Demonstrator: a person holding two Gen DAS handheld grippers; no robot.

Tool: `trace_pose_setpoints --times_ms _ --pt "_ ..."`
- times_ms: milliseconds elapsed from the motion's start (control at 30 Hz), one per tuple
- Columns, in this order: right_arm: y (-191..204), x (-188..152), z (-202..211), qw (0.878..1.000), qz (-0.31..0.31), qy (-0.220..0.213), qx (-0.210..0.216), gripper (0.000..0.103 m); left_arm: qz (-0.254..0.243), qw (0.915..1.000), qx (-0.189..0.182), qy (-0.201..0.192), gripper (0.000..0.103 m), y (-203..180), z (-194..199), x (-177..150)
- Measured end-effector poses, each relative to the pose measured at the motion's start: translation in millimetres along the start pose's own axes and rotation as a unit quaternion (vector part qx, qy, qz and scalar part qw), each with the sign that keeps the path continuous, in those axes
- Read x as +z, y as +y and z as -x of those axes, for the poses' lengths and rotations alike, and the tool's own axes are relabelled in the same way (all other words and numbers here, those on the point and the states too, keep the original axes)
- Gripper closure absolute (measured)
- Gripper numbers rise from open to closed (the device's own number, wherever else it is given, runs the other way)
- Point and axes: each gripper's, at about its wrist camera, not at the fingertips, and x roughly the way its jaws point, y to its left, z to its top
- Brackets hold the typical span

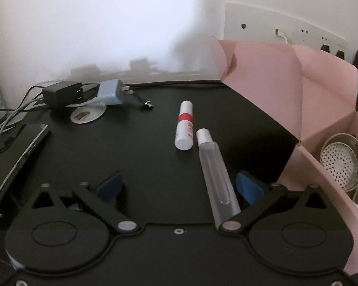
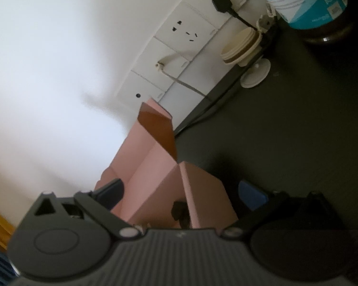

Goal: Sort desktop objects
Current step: 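Close the left tool around the clear tube and lift it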

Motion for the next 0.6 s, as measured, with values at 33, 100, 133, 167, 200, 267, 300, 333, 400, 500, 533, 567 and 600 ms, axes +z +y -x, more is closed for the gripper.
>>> trace_pose_setpoints --times_ms 33,100,133,167,200,267,300,333,400,500,533,567,600 --pt "0.0 0.0 -0.9 1.0 -0.001 0.0 -0.001 0.001 -0.003 1.0 -0.002 0.0 0.0 0.1 0.3 -0.2" --pt "0.3 -0.2 -0.1 1.0 -0.001 0.0 0.0 0.001 -0.014 0.9999 -0.009 -0.002 0.0 0.5 1.0 -0.5" --pt "0.7 -0.7 0.6 1.0 -0.002 0.0 0.001 0.001 -0.017 0.9998 -0.014 -0.001 0.0 1.6 1.0 -0.7" --pt "1.2 -1.2 1.3 1.0 -0.002 0.0 0.001 0.001 -0.017 0.9997 -0.019 -0.001 0.0 3.5 1.2 -1.0" --pt "1.6 -2.0 1.6 1.0 -0.001 0.0 0.003 0.001 -0.019 0.9996 -0.021 -0.001 0.0 4.9 1.8 -1.5" --pt "3.9 -3.2 1.1 1.0 0.004 0.0 0.001 0.001 -0.02 0.9995 -0.023 0.0 0.0 5.2 2.1 -1.7" --pt "5.2 -4.1 0.5 1.0 0.007 0.0 -0.001 0.001 -0.021 0.9995 -0.024 0.0 0.0 4.9 2.1 -1.7" --pt "6.5 -5.3 0.1 1.0 0.011 0.0 -0.003 0.001 -0.021 0.9995 -0.024 0.0 0.0 4.7 2.0 -1.7" --pt "8.6 -6.5 -0.7 1.0 0.02 0.003 -0.005 0.001 -0.021 0.9995 -0.024 0.0 0.0 4.5 2.0 -1.7" --pt "9.2 -7.6 -0.3 1.0 0.028 0.003 -0.013 0.001 -0.021 0.9995 -0.024 0.0 0.0 4.8 2.1 -1.5" --pt "8.8 -7.2 -1.0 1.0 0.027 0.003 -0.014 0.001 -0.021 0.9995 -0.024 0.0 0.0 4.9 2.9 -1.6" --pt "8.4 -6.9 -1.0 1.0 0.024 0.002 -0.014 0.001 -0.02 0.9995 -0.023 -0.001 0.0 4.8 2.7 -1.5" --pt "7.5 -6.2 -0.6 1.0 0.021 -0.001 -0.013 0.001 -0.019 0.9996 -0.022 -0.001 0.0 4.4 1.6 -1.0"
